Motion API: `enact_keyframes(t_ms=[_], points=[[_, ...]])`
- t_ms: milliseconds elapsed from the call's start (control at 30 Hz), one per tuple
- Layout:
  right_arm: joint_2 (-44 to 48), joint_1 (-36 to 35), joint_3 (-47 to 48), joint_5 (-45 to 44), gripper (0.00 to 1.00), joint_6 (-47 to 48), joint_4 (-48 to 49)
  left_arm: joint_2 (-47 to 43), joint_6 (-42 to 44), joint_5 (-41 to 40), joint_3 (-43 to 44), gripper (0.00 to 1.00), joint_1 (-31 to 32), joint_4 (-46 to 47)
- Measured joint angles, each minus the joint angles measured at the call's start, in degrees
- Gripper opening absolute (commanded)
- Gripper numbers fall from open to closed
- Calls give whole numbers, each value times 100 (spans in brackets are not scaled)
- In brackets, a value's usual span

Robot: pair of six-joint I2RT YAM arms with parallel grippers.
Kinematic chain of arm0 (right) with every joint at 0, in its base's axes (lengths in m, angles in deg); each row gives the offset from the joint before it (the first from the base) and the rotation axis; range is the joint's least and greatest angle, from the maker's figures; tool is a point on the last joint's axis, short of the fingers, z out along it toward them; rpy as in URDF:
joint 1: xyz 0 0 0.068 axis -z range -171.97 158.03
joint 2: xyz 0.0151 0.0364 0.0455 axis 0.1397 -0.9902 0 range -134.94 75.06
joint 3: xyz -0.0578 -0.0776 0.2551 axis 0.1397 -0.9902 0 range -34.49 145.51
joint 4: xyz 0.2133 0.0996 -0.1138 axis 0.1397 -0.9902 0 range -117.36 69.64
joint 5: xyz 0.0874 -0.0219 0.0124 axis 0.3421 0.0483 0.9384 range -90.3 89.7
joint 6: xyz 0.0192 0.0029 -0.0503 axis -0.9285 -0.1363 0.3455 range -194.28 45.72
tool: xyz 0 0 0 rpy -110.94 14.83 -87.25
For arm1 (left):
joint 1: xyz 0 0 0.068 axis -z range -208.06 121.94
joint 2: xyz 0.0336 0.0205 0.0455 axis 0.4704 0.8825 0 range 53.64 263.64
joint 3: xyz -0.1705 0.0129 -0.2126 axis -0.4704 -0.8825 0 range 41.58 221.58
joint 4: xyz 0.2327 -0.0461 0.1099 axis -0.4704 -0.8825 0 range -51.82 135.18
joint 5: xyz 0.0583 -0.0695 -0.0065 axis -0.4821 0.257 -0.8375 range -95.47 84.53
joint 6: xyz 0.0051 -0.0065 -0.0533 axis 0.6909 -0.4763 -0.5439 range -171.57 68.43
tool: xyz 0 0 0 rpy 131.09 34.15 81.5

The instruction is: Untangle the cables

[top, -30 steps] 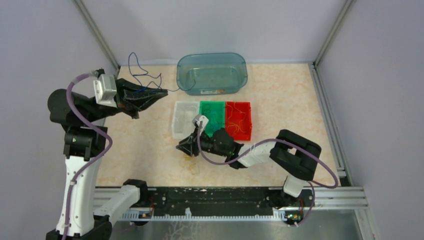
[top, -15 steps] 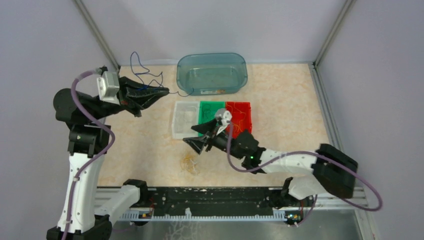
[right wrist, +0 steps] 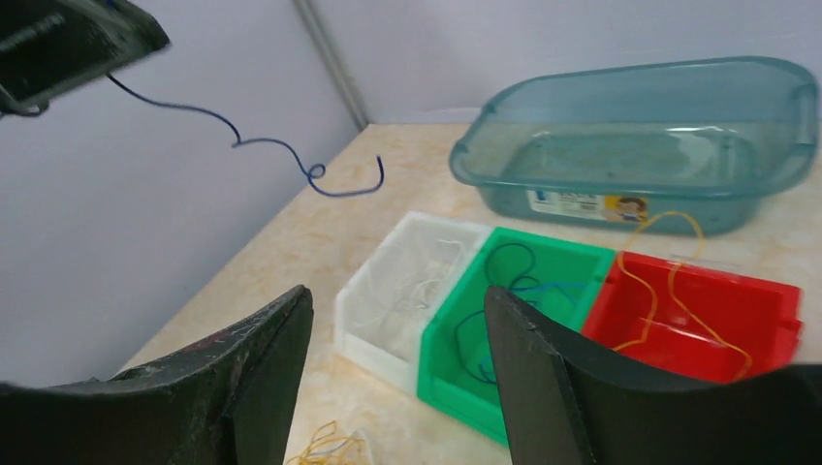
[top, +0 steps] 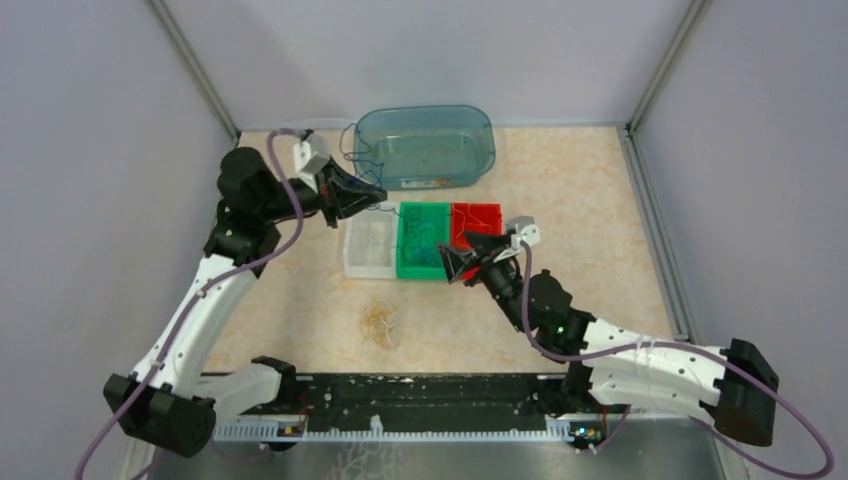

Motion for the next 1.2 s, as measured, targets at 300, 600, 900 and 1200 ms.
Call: enact_keyframes(t_ms=[300, 600, 900, 1200], points=[[938, 22, -11, -1482, 60, 24, -601, 1672, 660, -732, -101, 0, 490, 7], [1360, 33, -11, -1971, 59, 127, -664, 3259, 1338, -1294, 343, 0, 984, -343], [1320, 33, 17, -1915, 59, 216, -734, 3976, 2133, -2232, 564, 6, 1366, -863], [1320, 33, 195, -1790, 59, 260, -745, 4033, 2452, -3167, 522, 46, 1572, -1226]])
